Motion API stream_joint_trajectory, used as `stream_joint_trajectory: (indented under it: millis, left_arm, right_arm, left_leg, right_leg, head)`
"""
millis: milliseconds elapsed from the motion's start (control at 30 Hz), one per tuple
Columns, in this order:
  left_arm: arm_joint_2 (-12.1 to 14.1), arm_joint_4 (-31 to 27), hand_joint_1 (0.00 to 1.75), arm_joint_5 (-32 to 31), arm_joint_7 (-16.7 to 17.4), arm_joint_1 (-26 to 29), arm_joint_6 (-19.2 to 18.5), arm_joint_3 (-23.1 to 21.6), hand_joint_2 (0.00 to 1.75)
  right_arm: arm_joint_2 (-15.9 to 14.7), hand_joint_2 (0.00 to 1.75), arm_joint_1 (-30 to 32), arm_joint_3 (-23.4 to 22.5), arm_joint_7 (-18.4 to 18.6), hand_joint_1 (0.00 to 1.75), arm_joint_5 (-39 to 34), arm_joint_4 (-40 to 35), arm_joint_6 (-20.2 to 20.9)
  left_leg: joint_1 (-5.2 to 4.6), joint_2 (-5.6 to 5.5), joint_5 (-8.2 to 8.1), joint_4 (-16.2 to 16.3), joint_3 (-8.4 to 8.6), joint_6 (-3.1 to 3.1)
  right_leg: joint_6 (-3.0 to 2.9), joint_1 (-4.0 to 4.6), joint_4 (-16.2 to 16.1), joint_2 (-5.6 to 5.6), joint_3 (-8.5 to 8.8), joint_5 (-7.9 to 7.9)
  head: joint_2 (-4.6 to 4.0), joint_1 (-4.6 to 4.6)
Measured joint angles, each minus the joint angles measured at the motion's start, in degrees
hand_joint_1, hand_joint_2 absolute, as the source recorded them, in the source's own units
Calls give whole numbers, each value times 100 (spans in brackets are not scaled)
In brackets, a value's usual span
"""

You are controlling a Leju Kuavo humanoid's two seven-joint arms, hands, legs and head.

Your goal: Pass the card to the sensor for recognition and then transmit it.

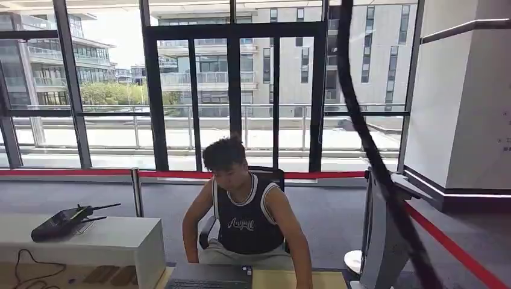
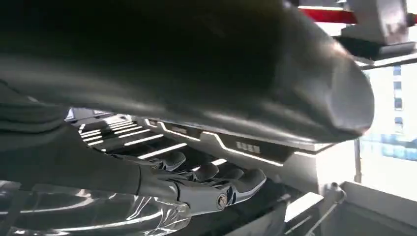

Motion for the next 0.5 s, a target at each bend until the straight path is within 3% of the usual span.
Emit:
stream_joint_trajectory:
  millis: [167, 400, 500]
  left_arm:
    - [7, 0, 0, 63, 68, 0, 26, 68, 0]
    - [-11, 0, 0, 116, 109, -5, 87, 92, 0]
    - [-24, 0, 0, 173, 68, -19, 92, 114, 0]
  right_arm:
    - [-277, 0, 962, -1115, -264, 0, 137, -111, 2]
    - [-297, 0, 1744, -2481, -428, 0, 348, 33, 7]
    - [-236, 0, 1963, -3062, -908, 0, 214, 324, 9]
  left_leg:
    - [1, -3, -2, -2, -5, -3]
    - [0, 1, -2, -5, -5, -3]
    - [-1, 1, -2, -5, -7, -3]
  right_leg:
    - [0, 1, 1, -2, -5, -2]
    - [-1, 0, 1, -2, -7, -3]
    - [3, -3, 1, -1, -8, -5]
  head:
    - [0, -2]
    - [0, -4]
    - [0, -4]
